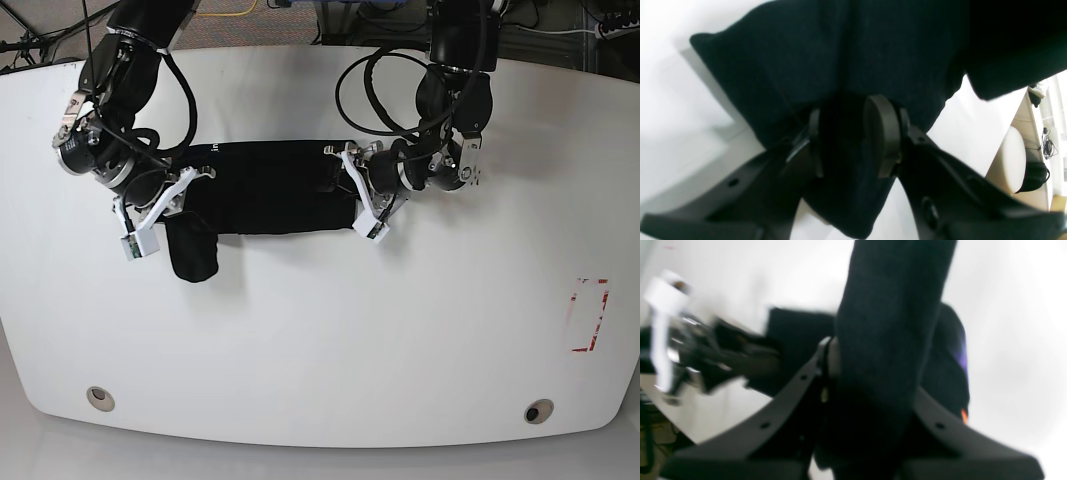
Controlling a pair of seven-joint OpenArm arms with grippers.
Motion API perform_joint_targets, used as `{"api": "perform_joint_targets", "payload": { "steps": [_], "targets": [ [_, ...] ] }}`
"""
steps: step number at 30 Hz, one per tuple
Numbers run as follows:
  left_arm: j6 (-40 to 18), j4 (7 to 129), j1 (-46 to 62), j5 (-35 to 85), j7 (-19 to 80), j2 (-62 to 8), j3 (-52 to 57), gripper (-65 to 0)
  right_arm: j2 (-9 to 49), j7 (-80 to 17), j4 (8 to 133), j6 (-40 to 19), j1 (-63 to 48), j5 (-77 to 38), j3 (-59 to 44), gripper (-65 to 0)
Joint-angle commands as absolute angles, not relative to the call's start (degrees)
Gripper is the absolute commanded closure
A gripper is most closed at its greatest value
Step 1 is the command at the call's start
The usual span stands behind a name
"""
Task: Fold the T-shirt properly
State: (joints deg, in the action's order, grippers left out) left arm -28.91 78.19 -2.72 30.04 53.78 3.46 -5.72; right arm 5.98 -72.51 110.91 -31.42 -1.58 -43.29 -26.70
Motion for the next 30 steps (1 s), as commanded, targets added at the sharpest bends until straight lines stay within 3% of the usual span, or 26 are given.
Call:
{"api": "perform_joint_targets", "payload": {
  "steps": [1,16,30],
  "targets": [
    [-28.2,78.3,-2.9,27.9,56.5,3.5,-5.8,-20.0,6.5,-71.0,112.1,-31.3,-1.0,-44.4,-25.8,0.0],
    [-28.2,78.2,-2.9,27.9,56.2,3.3,-5.8,-20.1,1.6,-70.2,112.2,-31.3,-1.7,-44.4,-18.3,0.0],
    [-28.2,78.2,-2.9,27.9,56.3,3.3,-5.8,-20.3,0.6,-62.5,112.0,-31.3,-3.9,-44.3,-8.7,0.0]
  ]
}}
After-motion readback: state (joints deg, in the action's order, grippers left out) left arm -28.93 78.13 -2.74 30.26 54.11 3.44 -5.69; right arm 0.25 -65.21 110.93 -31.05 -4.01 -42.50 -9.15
